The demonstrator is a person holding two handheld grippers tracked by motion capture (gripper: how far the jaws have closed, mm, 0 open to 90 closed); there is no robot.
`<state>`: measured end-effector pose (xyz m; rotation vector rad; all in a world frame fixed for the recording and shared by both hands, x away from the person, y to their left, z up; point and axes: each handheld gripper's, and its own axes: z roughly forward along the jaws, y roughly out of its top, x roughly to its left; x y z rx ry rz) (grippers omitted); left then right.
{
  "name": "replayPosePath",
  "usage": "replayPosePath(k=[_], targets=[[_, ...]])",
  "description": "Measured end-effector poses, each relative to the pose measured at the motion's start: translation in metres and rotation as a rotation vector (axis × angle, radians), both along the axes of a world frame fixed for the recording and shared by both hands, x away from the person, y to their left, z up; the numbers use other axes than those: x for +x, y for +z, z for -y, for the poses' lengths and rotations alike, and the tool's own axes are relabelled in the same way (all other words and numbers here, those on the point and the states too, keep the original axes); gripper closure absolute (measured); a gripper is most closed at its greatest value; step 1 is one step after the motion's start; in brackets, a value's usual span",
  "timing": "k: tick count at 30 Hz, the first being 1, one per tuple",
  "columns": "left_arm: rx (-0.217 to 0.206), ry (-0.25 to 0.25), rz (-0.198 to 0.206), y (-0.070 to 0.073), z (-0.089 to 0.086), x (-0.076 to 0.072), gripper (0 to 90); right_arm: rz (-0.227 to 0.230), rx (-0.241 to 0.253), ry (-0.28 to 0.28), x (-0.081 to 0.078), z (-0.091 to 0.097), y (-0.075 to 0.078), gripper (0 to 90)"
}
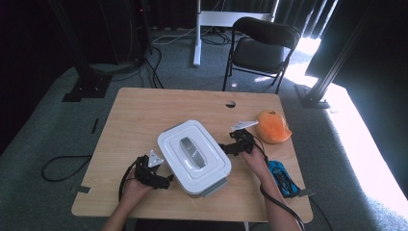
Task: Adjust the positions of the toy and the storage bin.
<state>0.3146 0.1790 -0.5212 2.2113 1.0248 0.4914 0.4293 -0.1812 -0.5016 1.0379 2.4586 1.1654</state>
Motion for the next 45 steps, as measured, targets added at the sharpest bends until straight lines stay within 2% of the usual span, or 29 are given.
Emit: replayPosePath(k=[2,8,12,16,18,19,20,22,24,26,30,32,35,44,45], targets=[[-0.004,0.005,0.000,0.001,-0.006,0.000,0.1,0.002,-0.001,-0.012,-0.005,0.006,0.000,17.1],[-0.010,0.048,-0.007,0.003,-0.033,0.002,0.2,0.017,0.041,-0.048,-0.028,0.026,0.001,15.4],[-0.009,0.069,-0.014,-0.002,-0.053,-0.002,0.2,0.031,0.072,-0.069,-0.046,0.039,0.003,15.2],[-0.012,0.104,-0.042,-0.010,-0.074,-0.008,0.2,0.049,0.114,-0.093,-0.063,0.052,0.006,13.7],[-0.018,0.125,-0.049,-0.014,-0.083,-0.012,0.2,0.024,0.109,-0.099,-0.067,0.058,0.010,13.5],[-0.020,0.131,-0.052,-0.015,-0.087,-0.013,0.2,0.027,0.109,-0.107,-0.071,0.060,0.012,13.5],[-0.020,0.139,-0.057,-0.016,-0.090,-0.015,0.2,0.032,0.120,-0.115,-0.074,0.063,0.015,13.5],[-0.022,0.151,-0.066,-0.018,-0.097,-0.017,0.2,0.000,0.156,-0.115,-0.080,0.068,0.019,13.2],[-0.026,0.164,-0.075,-0.020,-0.104,-0.019,0.2,-0.001,0.158,-0.121,-0.085,0.071,0.023,13.3],[-0.037,0.182,-0.078,-0.020,-0.110,-0.020,0.2,-0.006,0.187,-0.134,-0.088,0.076,0.026,13.3],[-0.039,0.210,-0.074,-0.022,-0.117,-0.020,0.2,0.003,0.198,-0.156,-0.092,0.083,0.029,13.3],[-0.035,0.217,-0.074,-0.022,-0.118,-0.020,0.2,-0.010,0.202,-0.164,-0.092,0.084,0.027,12.8],[-0.033,0.225,-0.056,-0.023,-0.119,-0.022,0.2,-0.014,0.182,-0.146,-0.093,0.083,0.024,12.2],[-0.038,0.231,-0.034,-0.025,-0.121,-0.024,0.2,-0.034,0.189,-0.113,-0.093,0.079,0.023,12.2],[-0.038,0.231,-0.034,-0.025,-0.121,-0.024,0.2,-0.034,0.184,-0.123,-0.093,0.079,0.023,12.2]])
